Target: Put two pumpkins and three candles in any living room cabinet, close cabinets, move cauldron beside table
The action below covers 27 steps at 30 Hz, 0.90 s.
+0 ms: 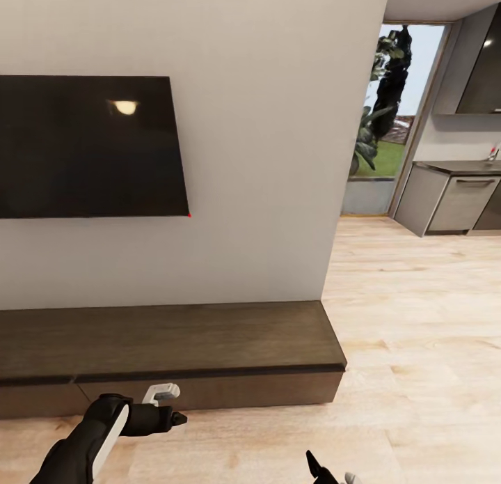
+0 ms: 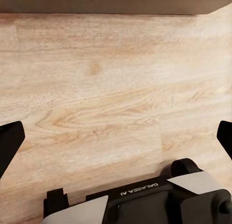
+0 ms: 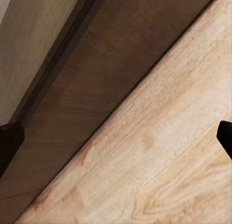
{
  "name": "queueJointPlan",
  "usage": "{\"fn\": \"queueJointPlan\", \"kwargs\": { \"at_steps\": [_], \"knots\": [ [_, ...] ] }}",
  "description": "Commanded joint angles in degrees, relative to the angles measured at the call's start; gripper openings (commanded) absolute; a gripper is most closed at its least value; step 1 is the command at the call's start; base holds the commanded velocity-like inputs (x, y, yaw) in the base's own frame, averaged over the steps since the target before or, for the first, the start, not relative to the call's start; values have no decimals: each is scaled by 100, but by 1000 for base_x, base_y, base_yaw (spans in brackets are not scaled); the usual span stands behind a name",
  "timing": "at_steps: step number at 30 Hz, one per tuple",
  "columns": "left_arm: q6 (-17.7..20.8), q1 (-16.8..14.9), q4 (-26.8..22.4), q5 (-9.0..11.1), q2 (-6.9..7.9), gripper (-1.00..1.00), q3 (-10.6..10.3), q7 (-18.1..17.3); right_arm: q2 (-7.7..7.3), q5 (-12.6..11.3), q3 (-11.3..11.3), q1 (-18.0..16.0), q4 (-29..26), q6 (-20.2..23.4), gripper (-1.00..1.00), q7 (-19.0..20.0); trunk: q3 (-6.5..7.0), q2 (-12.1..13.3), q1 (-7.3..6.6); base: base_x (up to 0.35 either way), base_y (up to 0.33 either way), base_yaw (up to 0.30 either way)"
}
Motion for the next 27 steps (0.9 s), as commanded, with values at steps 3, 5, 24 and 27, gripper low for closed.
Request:
{"fn": "queueJointPlan", "kwargs": {
  "at_steps": [3, 5, 24, 27],
  "knots": [
    [38, -2, -7, 55, 7, 100, -9, 18, -20, -42, 3, -5, 5, -15, 100, 25, -24, -43, 22, 0, 0, 0],
    [40, -2, -8, 57, 4, 100, -5, 16, -31, -43, 2, -3, 4, -19, 100, 24, -60, -124, 66, 0, 0, 0],
    [48, -3, -9, 64, -17, 100, 17, 4, -415, -233, -1, -5, -181, 636, 100, 769, -401, -886, 483, 0, 0, 0],
    [51, -4, -9, 64, -17, 100, 17, 1, -580, -326, -1, -5, -197, 1182, 100, 1273, -455, -1006, 549, 0, 0, 0]
  ]
}}
